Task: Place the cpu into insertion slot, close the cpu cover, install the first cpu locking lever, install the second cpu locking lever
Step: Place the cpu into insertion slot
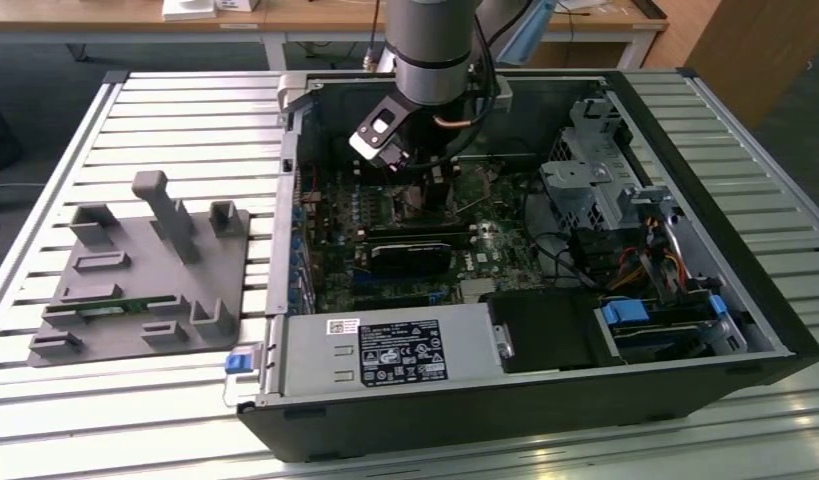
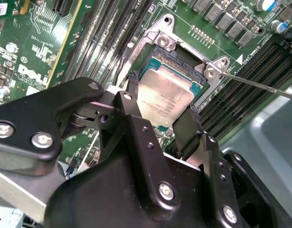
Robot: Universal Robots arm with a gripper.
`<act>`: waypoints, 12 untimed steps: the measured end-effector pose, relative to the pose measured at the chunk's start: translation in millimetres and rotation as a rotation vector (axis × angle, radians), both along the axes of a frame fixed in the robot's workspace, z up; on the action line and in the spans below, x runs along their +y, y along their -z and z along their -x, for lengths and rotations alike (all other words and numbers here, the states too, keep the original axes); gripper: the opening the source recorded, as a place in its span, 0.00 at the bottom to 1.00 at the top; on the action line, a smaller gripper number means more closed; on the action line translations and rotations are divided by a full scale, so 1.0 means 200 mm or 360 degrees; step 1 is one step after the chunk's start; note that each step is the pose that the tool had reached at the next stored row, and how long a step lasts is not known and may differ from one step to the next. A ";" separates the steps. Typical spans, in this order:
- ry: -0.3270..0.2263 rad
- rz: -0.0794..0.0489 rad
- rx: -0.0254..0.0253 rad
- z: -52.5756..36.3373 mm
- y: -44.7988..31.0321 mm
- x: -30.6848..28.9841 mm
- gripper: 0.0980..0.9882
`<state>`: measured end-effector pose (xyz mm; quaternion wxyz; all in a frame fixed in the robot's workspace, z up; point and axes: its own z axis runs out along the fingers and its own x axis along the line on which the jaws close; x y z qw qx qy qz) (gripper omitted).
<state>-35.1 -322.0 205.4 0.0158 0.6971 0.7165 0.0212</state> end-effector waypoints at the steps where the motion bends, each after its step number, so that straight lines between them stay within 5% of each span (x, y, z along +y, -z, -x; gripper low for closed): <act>1: 0.0003 0.0000 0.00001 0.000 0.004 0.000 0.50; 12: 0.0004 0.0003 -0.00001 0.001 0.017 0.001 0.50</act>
